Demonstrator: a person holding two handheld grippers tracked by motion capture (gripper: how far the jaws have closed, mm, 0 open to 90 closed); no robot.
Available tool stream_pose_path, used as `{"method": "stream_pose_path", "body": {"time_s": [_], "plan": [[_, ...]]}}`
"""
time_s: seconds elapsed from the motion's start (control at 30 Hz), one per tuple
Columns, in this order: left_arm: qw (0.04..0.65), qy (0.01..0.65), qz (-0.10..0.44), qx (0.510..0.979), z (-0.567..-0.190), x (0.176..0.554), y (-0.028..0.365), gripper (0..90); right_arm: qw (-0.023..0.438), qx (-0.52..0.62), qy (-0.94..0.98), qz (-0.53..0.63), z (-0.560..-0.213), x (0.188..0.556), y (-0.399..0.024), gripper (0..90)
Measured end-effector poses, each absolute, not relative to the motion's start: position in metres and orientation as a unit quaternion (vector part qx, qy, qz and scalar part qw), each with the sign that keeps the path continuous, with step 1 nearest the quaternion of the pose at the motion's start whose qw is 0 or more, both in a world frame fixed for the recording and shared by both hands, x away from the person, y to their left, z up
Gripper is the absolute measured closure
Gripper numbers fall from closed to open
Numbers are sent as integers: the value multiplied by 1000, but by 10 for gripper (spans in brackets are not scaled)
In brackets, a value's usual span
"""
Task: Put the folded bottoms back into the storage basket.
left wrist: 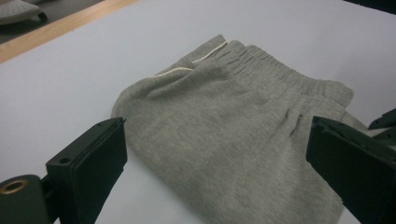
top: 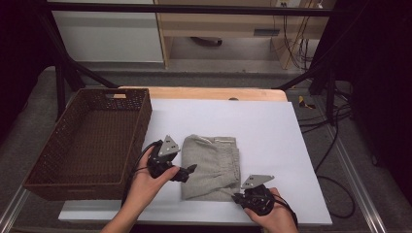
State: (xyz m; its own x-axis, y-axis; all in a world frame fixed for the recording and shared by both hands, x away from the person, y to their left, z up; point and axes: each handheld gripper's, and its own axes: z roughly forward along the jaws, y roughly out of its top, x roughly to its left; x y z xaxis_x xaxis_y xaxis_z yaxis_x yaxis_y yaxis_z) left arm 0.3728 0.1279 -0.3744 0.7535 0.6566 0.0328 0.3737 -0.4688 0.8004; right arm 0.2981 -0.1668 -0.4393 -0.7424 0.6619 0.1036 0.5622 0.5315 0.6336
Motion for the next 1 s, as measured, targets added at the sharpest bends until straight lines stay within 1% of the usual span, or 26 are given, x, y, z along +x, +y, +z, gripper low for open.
{"method": "stream_pose_path", "body": {"time_s": [0.2,0.27,0.4,0.5,0.6,0.7,0.87,0.93,1.0], "plan": [[408,321,167,838,-383,390,123,59,75,349,873,332,-440,299,-166,858],[415,336,150,832,-386,399,124,59,75,350,874,330,-440,298,-166,858],[408,342,155,832,-391,409,124,69,75,350,873,331,-440,298,-166,858],[407,344,149,833,-397,418,123,76,76,348,874,332,-440,298,-166,858],[402,348,159,832,-404,425,124,90,78,346,874,331,-441,298,-165,857],[397,361,161,828,-409,432,126,102,79,343,875,331,-441,298,-165,857],[393,382,172,818,-414,442,131,162,80,341,877,328,-440,298,-165,857],[396,394,169,812,-415,446,134,220,78,342,877,329,-441,298,-165,857],[403,406,159,805,-417,451,136,244,78,341,877,330,-441,299,-165,857]]}}
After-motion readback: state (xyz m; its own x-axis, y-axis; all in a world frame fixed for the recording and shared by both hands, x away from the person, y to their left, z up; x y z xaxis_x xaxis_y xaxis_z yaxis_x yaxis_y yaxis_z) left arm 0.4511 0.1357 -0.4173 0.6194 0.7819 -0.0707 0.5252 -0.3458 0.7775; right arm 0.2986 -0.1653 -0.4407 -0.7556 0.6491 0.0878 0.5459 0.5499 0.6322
